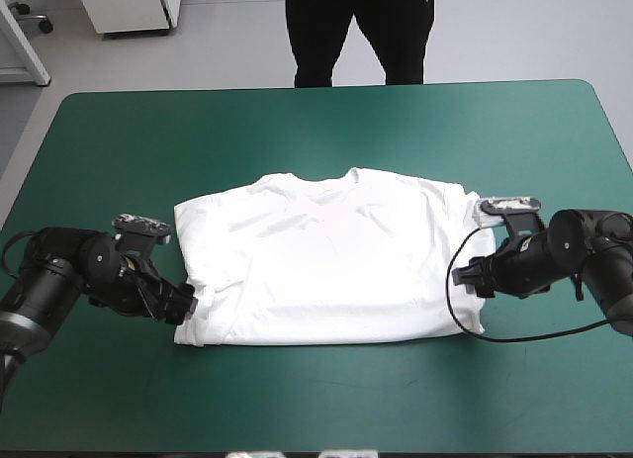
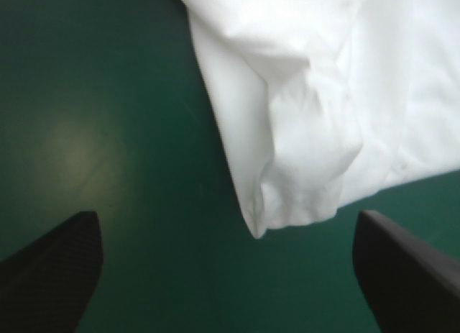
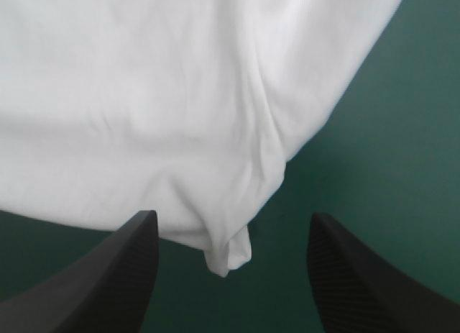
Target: Fold the cloth
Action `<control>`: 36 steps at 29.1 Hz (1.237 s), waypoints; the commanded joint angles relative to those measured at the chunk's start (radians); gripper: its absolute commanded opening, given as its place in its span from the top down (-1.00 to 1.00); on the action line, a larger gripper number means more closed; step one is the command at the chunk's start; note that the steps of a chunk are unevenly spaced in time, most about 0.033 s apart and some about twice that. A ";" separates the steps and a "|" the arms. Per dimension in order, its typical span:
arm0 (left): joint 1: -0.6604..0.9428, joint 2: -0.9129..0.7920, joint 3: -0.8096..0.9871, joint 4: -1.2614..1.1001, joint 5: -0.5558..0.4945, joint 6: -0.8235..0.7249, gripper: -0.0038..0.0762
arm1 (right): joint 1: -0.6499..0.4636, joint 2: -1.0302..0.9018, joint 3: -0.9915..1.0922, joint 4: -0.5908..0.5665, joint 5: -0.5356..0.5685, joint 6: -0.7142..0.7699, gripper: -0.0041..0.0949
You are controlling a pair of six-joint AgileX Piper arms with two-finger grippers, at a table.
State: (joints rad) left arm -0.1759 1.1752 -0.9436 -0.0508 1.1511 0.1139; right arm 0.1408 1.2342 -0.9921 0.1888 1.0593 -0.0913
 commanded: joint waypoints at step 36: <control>-0.002 -0.131 -0.325 0.114 0.034 -0.129 -0.28 | -0.152 0.432 -0.388 -0.052 -0.060 0.098 -0.22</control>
State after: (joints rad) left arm -0.1759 1.0584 -1.2358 0.0639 1.2230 0.0000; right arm -0.0019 1.6682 -1.3469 0.1150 1.0415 0.0249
